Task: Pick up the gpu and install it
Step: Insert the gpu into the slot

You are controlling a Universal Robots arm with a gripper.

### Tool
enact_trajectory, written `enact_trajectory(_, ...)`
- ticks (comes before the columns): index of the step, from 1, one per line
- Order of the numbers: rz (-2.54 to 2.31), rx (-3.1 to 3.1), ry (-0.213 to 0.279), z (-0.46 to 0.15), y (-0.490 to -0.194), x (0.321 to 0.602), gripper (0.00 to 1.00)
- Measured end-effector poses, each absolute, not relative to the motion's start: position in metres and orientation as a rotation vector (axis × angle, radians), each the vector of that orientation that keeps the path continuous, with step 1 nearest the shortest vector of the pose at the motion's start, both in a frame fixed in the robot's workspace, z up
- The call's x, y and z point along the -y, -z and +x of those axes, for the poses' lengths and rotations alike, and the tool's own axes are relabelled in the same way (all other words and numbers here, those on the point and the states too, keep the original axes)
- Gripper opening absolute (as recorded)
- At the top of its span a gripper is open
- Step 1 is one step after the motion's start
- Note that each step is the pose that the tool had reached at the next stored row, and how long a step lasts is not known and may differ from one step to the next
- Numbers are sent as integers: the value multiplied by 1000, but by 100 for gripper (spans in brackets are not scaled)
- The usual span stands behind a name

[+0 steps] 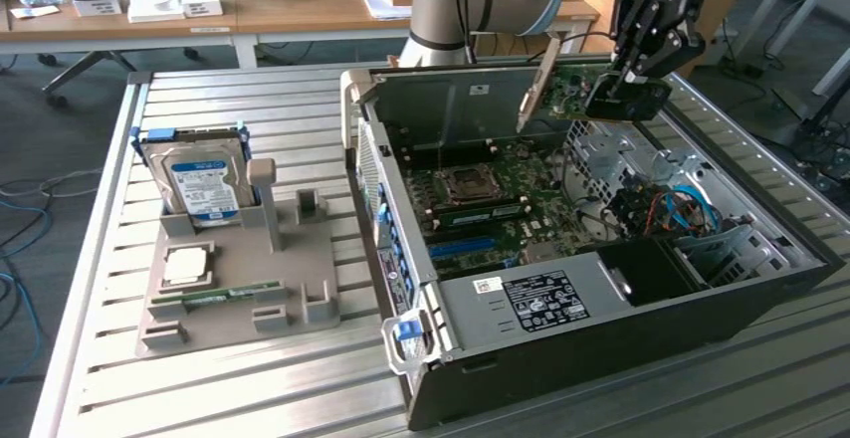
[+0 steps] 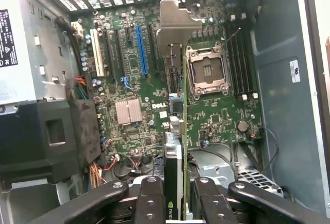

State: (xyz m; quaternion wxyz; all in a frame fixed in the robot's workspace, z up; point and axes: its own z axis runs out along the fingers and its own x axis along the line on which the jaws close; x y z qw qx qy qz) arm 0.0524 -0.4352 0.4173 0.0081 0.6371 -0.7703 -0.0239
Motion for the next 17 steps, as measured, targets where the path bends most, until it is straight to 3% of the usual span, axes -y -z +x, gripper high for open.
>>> enact_trajectory(17,2018,2385,75,52,-417,435,27)
